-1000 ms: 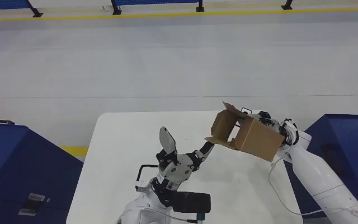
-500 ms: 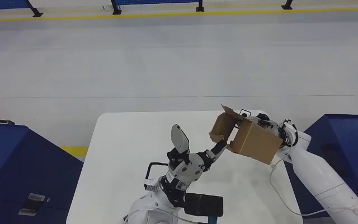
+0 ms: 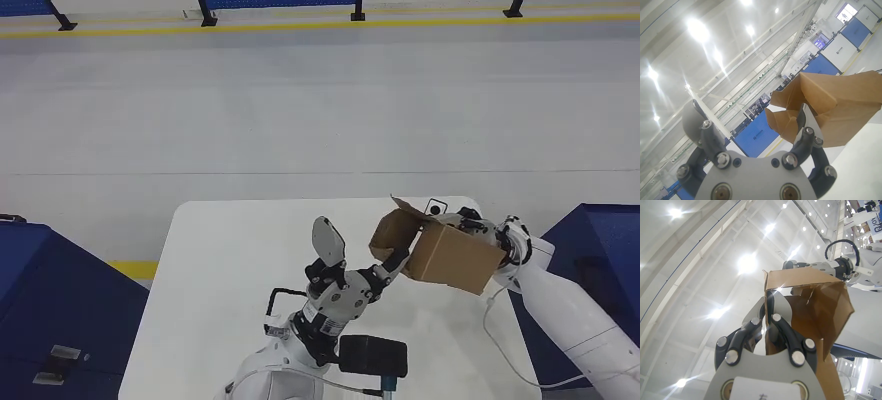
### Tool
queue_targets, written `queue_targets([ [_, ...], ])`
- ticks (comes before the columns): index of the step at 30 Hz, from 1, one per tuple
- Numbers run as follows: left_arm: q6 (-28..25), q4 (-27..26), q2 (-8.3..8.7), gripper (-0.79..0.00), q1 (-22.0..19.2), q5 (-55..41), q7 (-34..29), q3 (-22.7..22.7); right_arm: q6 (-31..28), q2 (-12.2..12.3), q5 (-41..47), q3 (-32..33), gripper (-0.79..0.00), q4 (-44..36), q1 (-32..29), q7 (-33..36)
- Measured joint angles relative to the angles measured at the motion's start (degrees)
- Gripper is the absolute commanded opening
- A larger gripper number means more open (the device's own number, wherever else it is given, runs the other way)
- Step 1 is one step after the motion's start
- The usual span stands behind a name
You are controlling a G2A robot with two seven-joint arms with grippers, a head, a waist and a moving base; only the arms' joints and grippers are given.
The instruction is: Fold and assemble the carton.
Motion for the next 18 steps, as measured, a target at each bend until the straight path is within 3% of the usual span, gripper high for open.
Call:
queue_targets([
  [7,-1.16,-5.59,0.13,0.0,3.21,-1.66,-1.95,-0.06,-0.65,0.47,-0.62,-0.46,-0.785,0.38,0.42,0.63],
  [13,-8.33,-10.65,0.56,0.0,4.76,-10.36,-9.52,-2.26,-1.08,0.75,-0.8,-0.98,-0.785,0.15,0.52,1.06],
  [18,-10.29,-10.79,0.5,0.0,3.16,-13.1,-15.67,-1.88,-1.42,0.94,-1.59,-1.48,-0.785,-0.16,0.56,1.41],
])
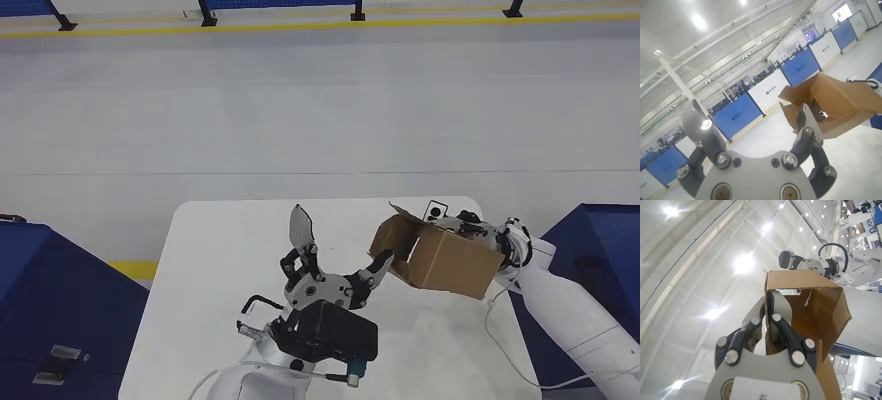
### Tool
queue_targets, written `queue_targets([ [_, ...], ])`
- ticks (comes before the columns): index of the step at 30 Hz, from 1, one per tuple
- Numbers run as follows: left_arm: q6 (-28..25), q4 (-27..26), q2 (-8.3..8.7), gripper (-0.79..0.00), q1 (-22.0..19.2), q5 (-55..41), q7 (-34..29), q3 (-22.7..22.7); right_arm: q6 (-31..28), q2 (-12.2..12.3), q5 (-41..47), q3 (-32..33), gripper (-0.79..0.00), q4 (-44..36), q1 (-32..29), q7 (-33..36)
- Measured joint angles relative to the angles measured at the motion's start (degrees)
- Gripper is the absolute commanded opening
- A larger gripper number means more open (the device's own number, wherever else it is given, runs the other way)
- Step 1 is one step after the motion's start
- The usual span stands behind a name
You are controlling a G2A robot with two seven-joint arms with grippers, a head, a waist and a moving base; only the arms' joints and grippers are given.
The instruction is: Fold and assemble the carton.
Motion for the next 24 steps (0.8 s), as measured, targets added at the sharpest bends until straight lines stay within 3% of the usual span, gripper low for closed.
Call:
queue_targets([
  [12,-0.68,0.0,-1.33,0.0,-4.81,0.56,-14.44,0.93,-0.86,0.55,-0.81,-0.18,-0.785,-1.14,-0.36,0.87],
  [24,-3.5,0.0,-1.74,0.0,-3.7,-2.84,-15.89,-1.02,-1.18,1.01,-0.43,-0.19,-0.785,-1.67,-0.63,1.18],
])
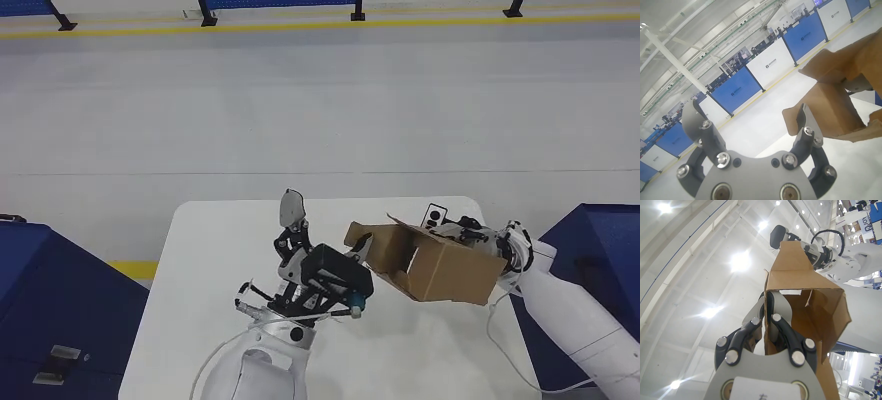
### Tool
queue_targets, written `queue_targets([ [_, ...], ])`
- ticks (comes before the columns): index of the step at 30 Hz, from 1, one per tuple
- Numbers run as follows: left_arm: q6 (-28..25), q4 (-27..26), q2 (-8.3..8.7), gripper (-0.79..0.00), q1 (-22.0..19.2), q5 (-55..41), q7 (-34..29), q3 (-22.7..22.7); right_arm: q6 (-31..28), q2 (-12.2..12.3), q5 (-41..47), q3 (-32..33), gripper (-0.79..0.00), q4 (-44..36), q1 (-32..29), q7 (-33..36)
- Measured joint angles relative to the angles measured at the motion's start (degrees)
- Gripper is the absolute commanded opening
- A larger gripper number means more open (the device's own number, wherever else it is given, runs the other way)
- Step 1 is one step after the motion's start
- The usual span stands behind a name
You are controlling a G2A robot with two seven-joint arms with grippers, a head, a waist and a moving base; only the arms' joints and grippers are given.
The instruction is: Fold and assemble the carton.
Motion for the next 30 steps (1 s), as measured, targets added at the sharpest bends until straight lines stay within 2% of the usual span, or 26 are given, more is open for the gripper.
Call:
queue_targets([
  [9,5.54,0.0,-0.11,0.0,1.07,1.19,8.78,-1.22,0.62,0.08,2.73,0.32,-0.785,0.66,0.48,-0.62],
  [20,4.03,0.0,0.83,0.0,8.12,1.14,15.87,-2.14,1.09,0.01,4.43,0.03,-0.785,1.22,1.14,-1.09],
  [30,3.5,0.0,1.06,0.0,8.47,-0.38,17.27,-2.0,1.04,-0.14,4.23,-0.38,-0.785,1.85,1.43,-1.05],
])
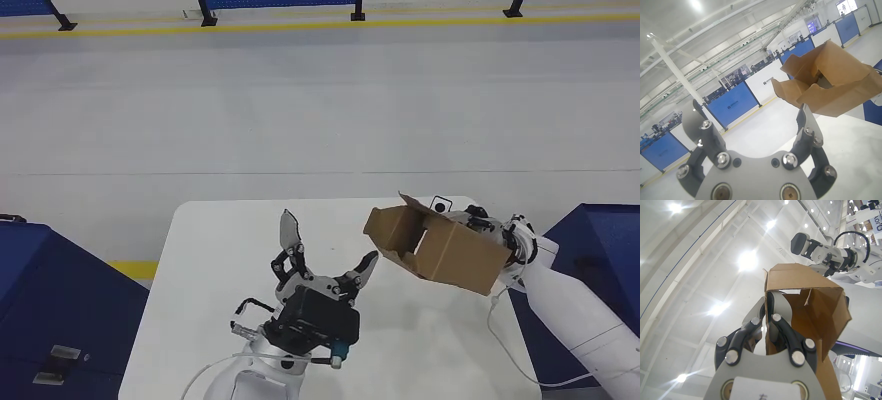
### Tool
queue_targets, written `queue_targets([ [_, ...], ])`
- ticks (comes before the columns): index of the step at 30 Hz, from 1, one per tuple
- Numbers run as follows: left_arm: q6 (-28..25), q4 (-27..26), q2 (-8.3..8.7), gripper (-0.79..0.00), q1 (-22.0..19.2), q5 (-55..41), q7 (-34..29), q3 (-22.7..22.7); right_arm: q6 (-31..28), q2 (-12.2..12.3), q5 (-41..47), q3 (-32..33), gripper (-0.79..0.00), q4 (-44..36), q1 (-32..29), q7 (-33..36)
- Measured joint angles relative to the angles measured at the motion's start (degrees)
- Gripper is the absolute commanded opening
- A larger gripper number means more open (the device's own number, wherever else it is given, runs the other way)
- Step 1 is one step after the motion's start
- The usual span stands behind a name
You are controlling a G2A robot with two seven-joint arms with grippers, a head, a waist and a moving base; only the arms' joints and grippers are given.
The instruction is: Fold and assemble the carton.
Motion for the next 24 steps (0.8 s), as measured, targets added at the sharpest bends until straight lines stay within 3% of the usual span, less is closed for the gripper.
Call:
queue_targets([
  [24,-4.41,1.69,1.06,0.0,-6.88,-1.15,-6.38,5.19,-0.74,-0.36,-3.2,-1.98,-0.785,-0.26,0.2,0.75],
])
